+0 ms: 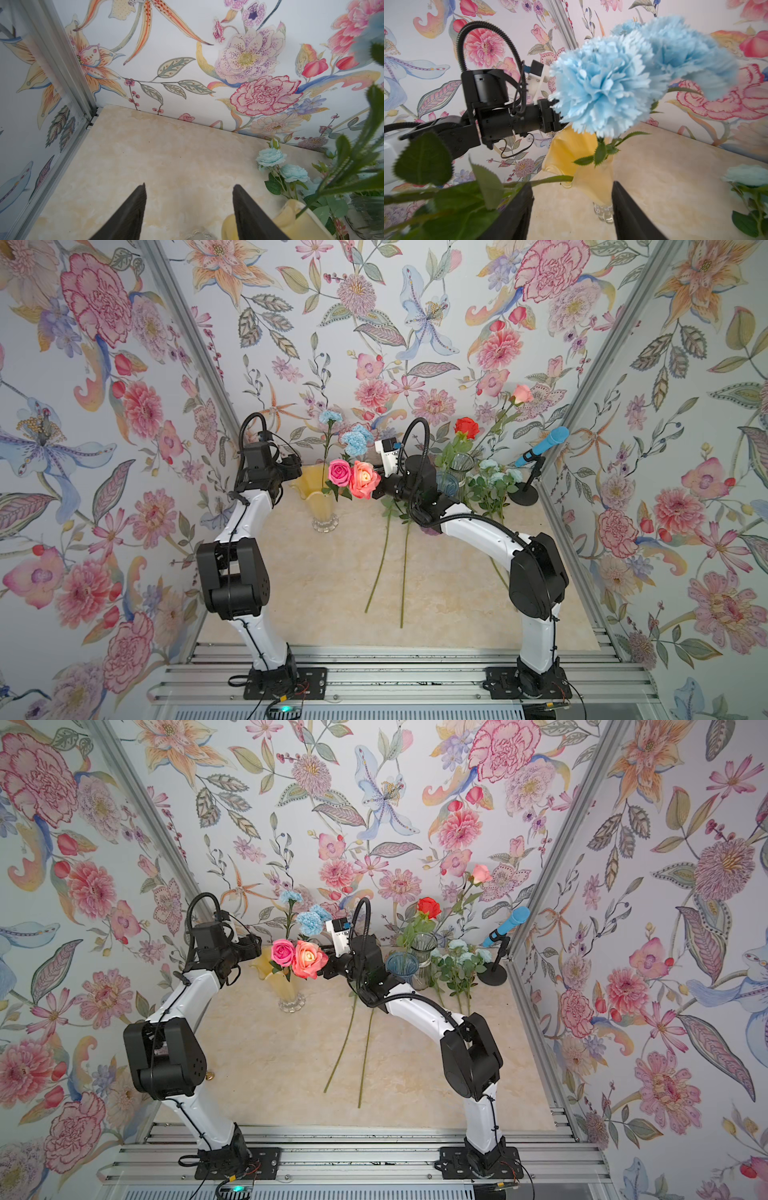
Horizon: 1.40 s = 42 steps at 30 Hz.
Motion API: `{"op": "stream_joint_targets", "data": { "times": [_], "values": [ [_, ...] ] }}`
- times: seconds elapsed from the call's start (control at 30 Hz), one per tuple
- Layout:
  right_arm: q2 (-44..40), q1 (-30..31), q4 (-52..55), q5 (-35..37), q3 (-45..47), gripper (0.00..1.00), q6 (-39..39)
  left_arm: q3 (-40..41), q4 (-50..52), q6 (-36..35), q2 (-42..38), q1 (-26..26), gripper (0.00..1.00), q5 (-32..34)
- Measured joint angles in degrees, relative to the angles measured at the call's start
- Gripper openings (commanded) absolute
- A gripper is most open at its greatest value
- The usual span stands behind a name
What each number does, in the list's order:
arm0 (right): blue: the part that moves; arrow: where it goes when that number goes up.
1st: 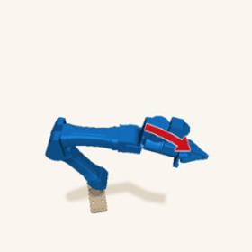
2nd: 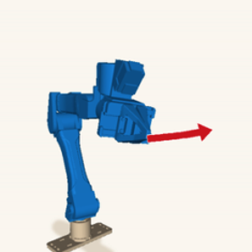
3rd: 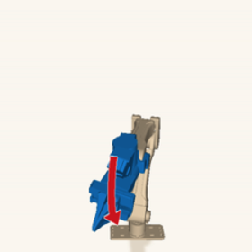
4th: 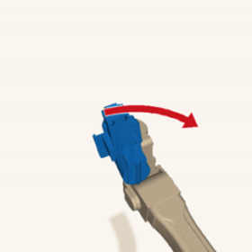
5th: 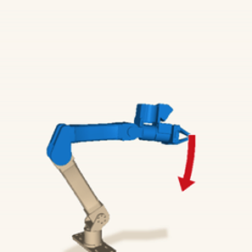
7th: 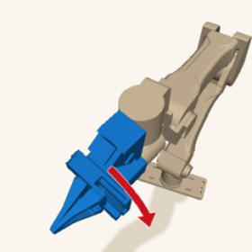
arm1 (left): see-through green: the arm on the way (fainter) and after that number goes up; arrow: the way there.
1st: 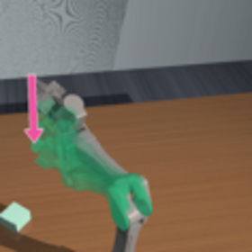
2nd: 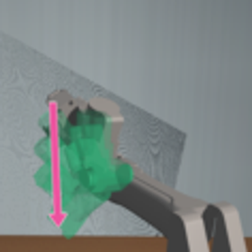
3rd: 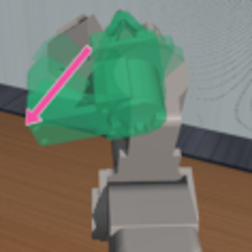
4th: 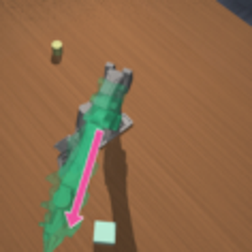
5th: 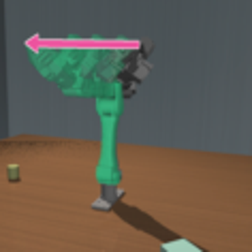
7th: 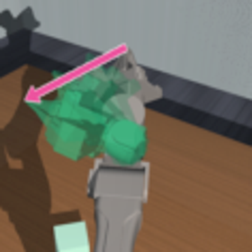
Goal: Pick out blue flowers from the vase
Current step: Move the vase to the center of the board.
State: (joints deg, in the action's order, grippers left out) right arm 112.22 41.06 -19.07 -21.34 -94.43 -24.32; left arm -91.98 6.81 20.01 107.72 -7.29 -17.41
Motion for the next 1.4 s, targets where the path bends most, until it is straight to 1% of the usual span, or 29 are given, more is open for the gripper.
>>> {"op": "stream_joint_targets", "data": {
  "times": [0.13, 0.33, 0.5, 0.7, 0.8, 0.93, 1.03, 1.13, 1.23, 1.33, 1.4],
  "values": [
    [-1.9, -0.7, 1.8, -2.2, 2.2, 0.62, -0.1, -0.7, 3.1, -1.4, 0.5, 0.0, 0.64, -1.9],
    [-6.4, -1.0, 7.0, -2.8, 2.9, 0.63, 1.8, -0.7, 5.1, -2.9, -0.5, -0.1, 0.71, -3.2],
    [-10.8, -0.9, 9.4, -3.3, 3.4, 0.63, 3.1, 0.6, 8.5, -4.3, -3.7, -0.1, 0.72, -3.5],
    [-11.8, -0.5, 12.6, -3.3, 3.5, 0.64, 4.5, 0.7, 11.0, -5.8, -5.2, -0.1, 0.68, -4.5],
    [-11.8, -0.5, 14.4, -3.4, 3.6, 0.64, 5.1, 0.7, 12.9, -6.3, -5.2, -0.1, 0.63, -4.5],
    [-11.8, -0.2, 15.6, -3.3, 3.6, 0.64, 5.7, 0.7, 14.2, -6.8, -5.2, -0.1, 0.60, -4.4],
    [-11.8, 0.1, 16.3, -3.3, 3.7, 0.64, 6.0, 0.6, 14.6, -7.2, -5.0, 0.0, 0.53, -4.5],
    [-11.9, 0.1, 16.8, -3.3, 3.8, 0.64, 6.4, 0.5, 14.7, -7.3, -4.3, 0.0, 0.46, -4.5],
    [-12.3, 0.1, 17.2, -3.3, 4.2, 0.64, 7.0, -0.1, 14.6, -7.3, -3.7, 0.4, 0.35, -4.9],
    [-13.0, 0.1, 17.7, -3.3, 4.5, 0.64, 7.3, -0.1, 14.5, -7.5, -3.7, 1.0, 0.27, -4.7],
    [-13.6, 0.1, 17.7, -3.3, 4.6, 0.64, 7.3, -0.1, 14.6, -8.0, -3.7, 1.1, 0.19, -5.8]
  ]
}}
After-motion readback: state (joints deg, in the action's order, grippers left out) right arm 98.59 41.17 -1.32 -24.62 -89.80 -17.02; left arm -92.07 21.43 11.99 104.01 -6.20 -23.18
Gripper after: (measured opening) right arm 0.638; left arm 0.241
